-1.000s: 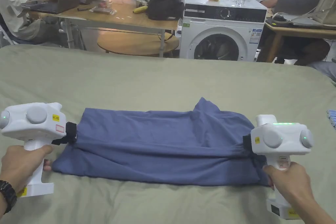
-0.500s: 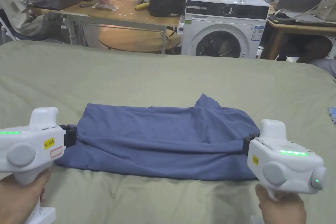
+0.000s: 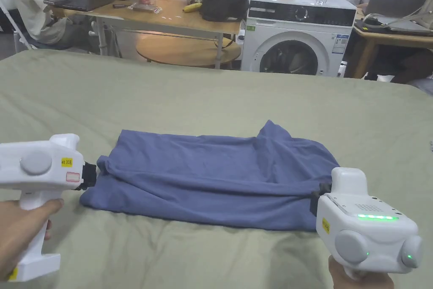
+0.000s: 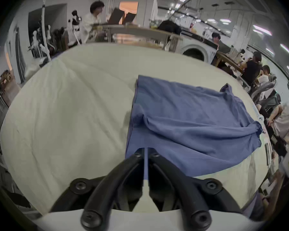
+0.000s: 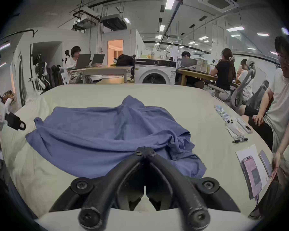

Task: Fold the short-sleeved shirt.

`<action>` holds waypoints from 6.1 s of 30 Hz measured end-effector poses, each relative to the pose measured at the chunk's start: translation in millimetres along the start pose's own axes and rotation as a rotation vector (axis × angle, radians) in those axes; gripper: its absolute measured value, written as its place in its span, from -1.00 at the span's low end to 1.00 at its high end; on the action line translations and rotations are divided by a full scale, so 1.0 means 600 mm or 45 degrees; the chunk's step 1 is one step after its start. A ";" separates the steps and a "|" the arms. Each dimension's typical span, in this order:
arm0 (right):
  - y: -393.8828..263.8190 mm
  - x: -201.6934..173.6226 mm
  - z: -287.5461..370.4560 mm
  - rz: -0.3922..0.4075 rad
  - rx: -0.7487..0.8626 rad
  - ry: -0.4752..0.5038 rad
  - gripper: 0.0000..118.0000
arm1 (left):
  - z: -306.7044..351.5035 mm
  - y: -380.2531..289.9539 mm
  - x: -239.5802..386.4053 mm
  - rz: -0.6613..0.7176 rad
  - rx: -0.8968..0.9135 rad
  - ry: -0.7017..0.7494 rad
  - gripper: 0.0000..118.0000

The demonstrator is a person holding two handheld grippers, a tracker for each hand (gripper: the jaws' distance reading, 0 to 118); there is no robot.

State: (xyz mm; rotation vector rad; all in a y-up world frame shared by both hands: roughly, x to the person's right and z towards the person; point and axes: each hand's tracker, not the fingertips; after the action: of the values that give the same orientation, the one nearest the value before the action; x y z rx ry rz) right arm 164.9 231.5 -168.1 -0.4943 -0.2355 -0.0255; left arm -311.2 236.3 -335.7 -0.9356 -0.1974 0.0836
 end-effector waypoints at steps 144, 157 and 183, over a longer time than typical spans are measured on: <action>0.164 0.125 -0.453 -0.032 -0.771 0.101 -0.15 | -0.091 0.138 0.007 -0.101 0.143 -0.008 -1.00; 0.173 0.118 -0.384 -0.031 -0.594 0.183 -1.00 | -0.076 0.129 0.002 -0.078 0.136 -0.023 -1.00; 0.065 0.150 0.075 0.013 -0.322 0.146 -1.00 | 0.139 -0.080 -0.048 -0.033 0.253 -0.149 -1.00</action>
State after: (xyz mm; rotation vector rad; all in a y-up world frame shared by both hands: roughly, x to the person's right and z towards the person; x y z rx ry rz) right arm 245.7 289.6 -127.3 -0.7437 -0.1174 -0.0746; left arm -356.9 269.5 -252.9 -0.7307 -0.3037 0.1320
